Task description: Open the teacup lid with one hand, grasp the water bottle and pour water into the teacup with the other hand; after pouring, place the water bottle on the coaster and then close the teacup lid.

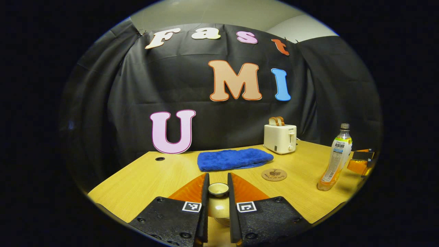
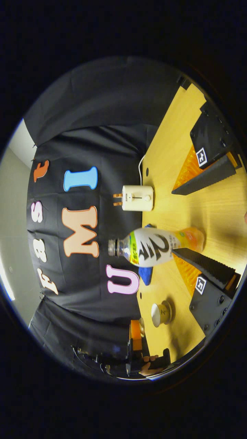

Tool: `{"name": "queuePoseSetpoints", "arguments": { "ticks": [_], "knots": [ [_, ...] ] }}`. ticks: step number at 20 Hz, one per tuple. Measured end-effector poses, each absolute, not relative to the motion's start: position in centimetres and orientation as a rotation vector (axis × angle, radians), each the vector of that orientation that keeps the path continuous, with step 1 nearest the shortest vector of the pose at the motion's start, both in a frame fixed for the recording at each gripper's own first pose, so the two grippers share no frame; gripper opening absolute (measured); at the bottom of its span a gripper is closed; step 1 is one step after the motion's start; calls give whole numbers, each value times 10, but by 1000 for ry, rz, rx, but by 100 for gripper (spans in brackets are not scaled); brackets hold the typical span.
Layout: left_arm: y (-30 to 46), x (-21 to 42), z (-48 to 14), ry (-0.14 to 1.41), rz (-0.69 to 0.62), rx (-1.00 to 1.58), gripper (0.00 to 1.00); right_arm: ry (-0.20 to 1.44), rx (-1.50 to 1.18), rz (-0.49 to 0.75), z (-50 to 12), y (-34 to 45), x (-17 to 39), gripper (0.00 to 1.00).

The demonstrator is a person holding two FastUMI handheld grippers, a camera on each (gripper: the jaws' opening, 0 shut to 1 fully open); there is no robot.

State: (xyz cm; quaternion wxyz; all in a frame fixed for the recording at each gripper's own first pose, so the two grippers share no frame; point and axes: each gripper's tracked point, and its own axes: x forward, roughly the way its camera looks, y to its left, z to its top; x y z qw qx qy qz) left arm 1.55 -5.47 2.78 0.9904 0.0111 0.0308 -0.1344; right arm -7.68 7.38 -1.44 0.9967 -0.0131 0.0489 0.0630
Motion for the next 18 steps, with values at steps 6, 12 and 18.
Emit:
{"name": "queuePoseSetpoints", "arguments": {
  "ticks": [6,12,18],
  "knots": [
    [-38,8,17,85,-260,15,22,137,-9,191,-20,109,-62,95],
    [-21,4,16,87,-250,-2,23,190,-47,188,-31,124,-35,99],
    [-11,1,18,77,-242,-2,22,224,-26,212,-40,138,-25,83]
  ]
}}
